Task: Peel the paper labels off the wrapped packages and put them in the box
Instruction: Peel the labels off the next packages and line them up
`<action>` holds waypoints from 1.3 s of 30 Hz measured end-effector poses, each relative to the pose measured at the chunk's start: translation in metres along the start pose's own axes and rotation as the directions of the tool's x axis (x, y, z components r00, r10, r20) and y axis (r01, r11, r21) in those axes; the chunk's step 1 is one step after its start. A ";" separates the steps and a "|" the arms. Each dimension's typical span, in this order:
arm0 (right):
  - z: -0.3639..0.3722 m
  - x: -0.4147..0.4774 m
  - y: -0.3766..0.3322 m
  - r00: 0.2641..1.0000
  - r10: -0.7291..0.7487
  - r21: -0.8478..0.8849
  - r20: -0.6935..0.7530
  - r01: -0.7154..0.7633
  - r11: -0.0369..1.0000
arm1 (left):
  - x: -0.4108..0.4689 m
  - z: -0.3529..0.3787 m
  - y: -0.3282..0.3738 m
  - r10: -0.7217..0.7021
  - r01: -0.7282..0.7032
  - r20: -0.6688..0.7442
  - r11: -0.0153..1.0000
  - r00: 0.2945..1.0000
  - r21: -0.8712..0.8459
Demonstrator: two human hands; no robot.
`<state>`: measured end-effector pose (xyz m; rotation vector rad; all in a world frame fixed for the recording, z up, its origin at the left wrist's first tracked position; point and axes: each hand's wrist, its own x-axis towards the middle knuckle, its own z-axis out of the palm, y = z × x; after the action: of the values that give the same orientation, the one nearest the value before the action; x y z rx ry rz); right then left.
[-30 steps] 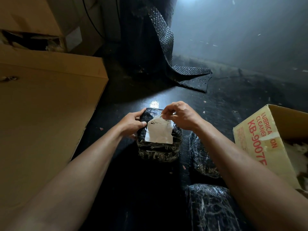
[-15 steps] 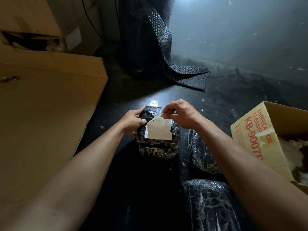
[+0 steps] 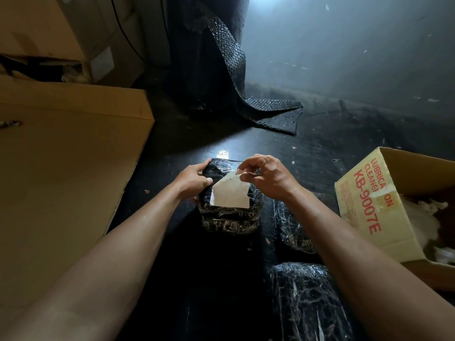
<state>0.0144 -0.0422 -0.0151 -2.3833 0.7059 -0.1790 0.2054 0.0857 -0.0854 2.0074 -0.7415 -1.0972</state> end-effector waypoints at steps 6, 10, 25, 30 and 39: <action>0.001 -0.002 -0.001 0.999 0.006 0.041 -0.044 -0.004 0.999 | 0.003 0.001 0.002 -0.009 0.009 0.002 0.999 1.000 -0.046; 0.005 -0.004 0.001 0.998 -0.021 0.023 -0.062 0.023 0.999 | 0.004 0.004 -0.005 0.000 -0.003 -0.029 0.996 1.000 -0.090; -0.003 -0.019 -0.005 0.981 -0.066 0.071 -0.180 0.080 0.994 | 0.012 0.007 -0.012 0.005 -0.008 -0.094 0.999 0.996 -0.040; -0.003 -0.023 -0.008 0.985 -0.045 0.130 -0.169 0.068 0.989 | 0.012 0.007 -0.013 -0.009 0.005 -0.089 0.999 0.996 -0.046; -0.009 -0.024 -0.012 0.990 -0.021 0.296 -0.139 0.062 0.953 | 0.012 0.008 -0.012 0.002 -0.006 -0.090 0.999 0.996 -0.044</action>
<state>-0.0037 -0.0266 0.0006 -2.1091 0.6395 -0.4369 0.2055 0.0810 -0.1037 2.0028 -0.6691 -1.0052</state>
